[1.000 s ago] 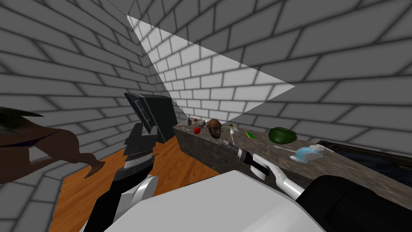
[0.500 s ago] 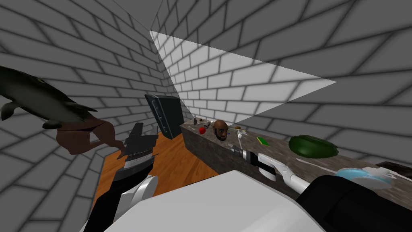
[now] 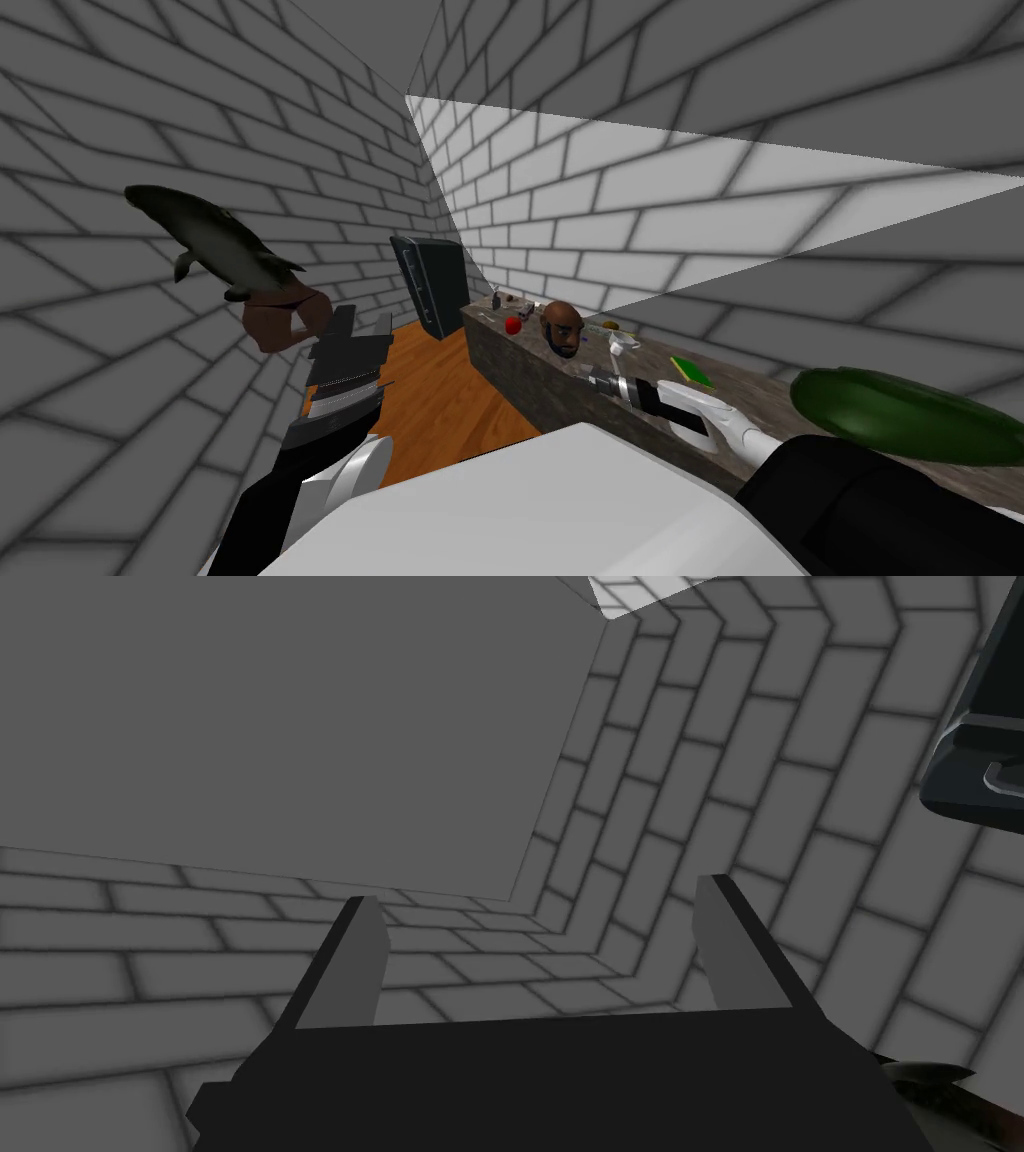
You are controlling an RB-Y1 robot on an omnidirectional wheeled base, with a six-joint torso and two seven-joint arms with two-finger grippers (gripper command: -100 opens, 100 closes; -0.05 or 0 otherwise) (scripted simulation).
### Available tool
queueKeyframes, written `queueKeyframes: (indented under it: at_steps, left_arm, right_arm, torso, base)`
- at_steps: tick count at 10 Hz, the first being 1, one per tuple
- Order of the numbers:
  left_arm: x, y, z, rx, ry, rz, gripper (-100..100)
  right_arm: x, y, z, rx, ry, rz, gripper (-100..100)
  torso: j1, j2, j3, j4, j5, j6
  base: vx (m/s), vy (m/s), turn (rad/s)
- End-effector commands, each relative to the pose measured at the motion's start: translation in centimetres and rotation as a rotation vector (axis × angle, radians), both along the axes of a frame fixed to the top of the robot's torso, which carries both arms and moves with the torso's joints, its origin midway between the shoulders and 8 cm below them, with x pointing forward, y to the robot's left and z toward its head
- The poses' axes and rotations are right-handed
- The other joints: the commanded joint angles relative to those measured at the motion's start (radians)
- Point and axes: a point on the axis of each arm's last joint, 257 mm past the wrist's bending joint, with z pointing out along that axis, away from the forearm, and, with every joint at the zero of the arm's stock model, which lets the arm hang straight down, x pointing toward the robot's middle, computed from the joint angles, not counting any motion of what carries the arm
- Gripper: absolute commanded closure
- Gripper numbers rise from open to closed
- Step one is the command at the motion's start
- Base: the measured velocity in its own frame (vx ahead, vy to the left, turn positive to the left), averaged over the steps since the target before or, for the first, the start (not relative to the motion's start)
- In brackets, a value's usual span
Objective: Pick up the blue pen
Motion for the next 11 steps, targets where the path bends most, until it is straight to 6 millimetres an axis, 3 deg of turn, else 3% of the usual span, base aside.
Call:
queueKeyframes:
  at_steps: [1,2,3,5,6,10,11]
  left_arm:
    - [0.0,0.0,0.0,0.000,0.000,0.000,0]
    - [0.0,0.0,0.0,0.000,0.000,0.000,0]
    - [0.0,0.0,0.0,0.000,0.000,0.000,0]
    - [0.0,0.0,0.0,0.000,0.000,0.000,0]
    - [0.0,0.0,0.0,0.000,0.000,0.000,0]
    - [0.0,0.0,0.0,0.000,0.000,0.000,0]
    - [0.0,0.0,0.0,0.000,0.000,0.000,0]
  right_arm:
    - [-0.2,-1.5,-0.2,-0.042,0.021,0.002,-100]
    - [-1.1,-4.0,-0.9,-0.105,0.059,-0.004,-100]
    - [-1.0,-4.2,-0.8,-0.111,0.060,-0.002,-100]
    - [-2.8,-9.0,-1.7,-0.225,0.132,-0.020,-100]
    - [-2.7,-9.5,-1.3,-0.241,0.134,-0.014,-100]
    - [-6.3,-18.5,-1.0,-0.446,0.267,-0.052,-100]
    - [-6.2,-18.7,-0.8,-0.452,0.268,-0.050,-100]
  torso:
    - [0.000,0.000,0.000,0.000,0.000,0.000]
    - [0.000,0.000,0.000,0.000,0.000,0.001]
    - [0.000,-0.001,0.000,0.000,0.000,0.000]
    - [-0.001,0.000,0.000,0.000,0.000,0.000]
    - [-0.001,-0.001,-0.001,0.000,0.000,0.000]
    - [-0.001,-0.002,-0.001,0.000,0.000,0.000]
    - [-0.001,-0.002,-0.001,0.000,0.000,0.000]
  base:
    - [0.034,-0.015,0.125]
    - [0.043,-0.006,0.241]
    - [0.033,-0.015,0.176]
    - [0.039,-0.034,0.331]
    - [0.041,-0.035,0.130]
    - [0.042,-0.033,0.320]
    - [0.023,-0.033,0.079]
